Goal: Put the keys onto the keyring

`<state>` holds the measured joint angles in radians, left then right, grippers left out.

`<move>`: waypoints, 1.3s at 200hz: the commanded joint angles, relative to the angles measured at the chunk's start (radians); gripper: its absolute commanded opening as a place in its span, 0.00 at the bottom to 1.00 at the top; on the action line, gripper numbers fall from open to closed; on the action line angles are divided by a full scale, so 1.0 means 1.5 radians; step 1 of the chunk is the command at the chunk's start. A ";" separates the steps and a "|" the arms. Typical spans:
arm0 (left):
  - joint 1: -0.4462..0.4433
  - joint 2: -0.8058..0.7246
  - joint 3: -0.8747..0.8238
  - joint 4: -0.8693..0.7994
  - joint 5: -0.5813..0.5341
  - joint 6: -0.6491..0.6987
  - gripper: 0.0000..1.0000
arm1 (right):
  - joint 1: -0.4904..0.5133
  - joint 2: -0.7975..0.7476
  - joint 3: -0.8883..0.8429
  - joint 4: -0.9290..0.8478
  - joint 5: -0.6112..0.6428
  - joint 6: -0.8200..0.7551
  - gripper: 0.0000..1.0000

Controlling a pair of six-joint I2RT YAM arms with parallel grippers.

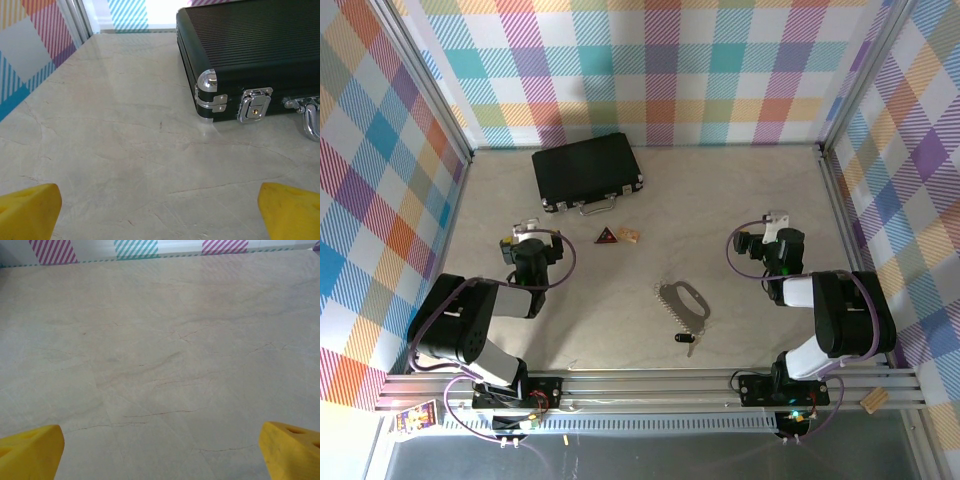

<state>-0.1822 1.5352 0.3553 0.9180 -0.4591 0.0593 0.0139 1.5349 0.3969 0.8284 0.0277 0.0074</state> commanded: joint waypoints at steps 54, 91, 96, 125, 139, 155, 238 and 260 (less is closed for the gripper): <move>0.044 0.036 0.020 0.008 0.089 -0.036 1.00 | -0.011 0.000 -0.030 0.074 -0.033 0.012 0.99; 0.046 0.034 0.021 0.002 0.092 -0.038 1.00 | -0.018 -0.001 -0.015 0.045 0.004 0.033 0.99; 0.046 0.034 0.022 -0.001 0.092 -0.038 1.00 | -0.018 -0.001 -0.015 0.046 0.008 0.035 0.99; 0.045 0.033 0.018 0.004 0.093 -0.037 1.00 | -0.010 0.000 -0.007 0.033 0.028 0.033 0.99; 0.045 0.033 0.019 0.004 0.092 -0.037 1.00 | -0.009 0.000 -0.008 0.034 0.029 0.031 0.99; 0.046 0.033 0.019 0.004 0.092 -0.037 1.00 | -0.008 -0.001 -0.009 0.035 0.030 0.031 0.99; 0.046 0.033 0.019 0.004 0.094 -0.036 1.00 | -0.007 0.000 -0.007 0.033 0.036 0.030 0.99; 0.045 0.033 0.019 0.004 0.093 -0.037 1.00 | -0.006 0.000 -0.007 0.032 0.036 0.030 0.99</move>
<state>-0.1207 1.5814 0.3710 0.9154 -0.3298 0.0151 -0.0006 1.5349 0.3622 0.8707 0.0711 0.0422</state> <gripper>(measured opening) 0.997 0.990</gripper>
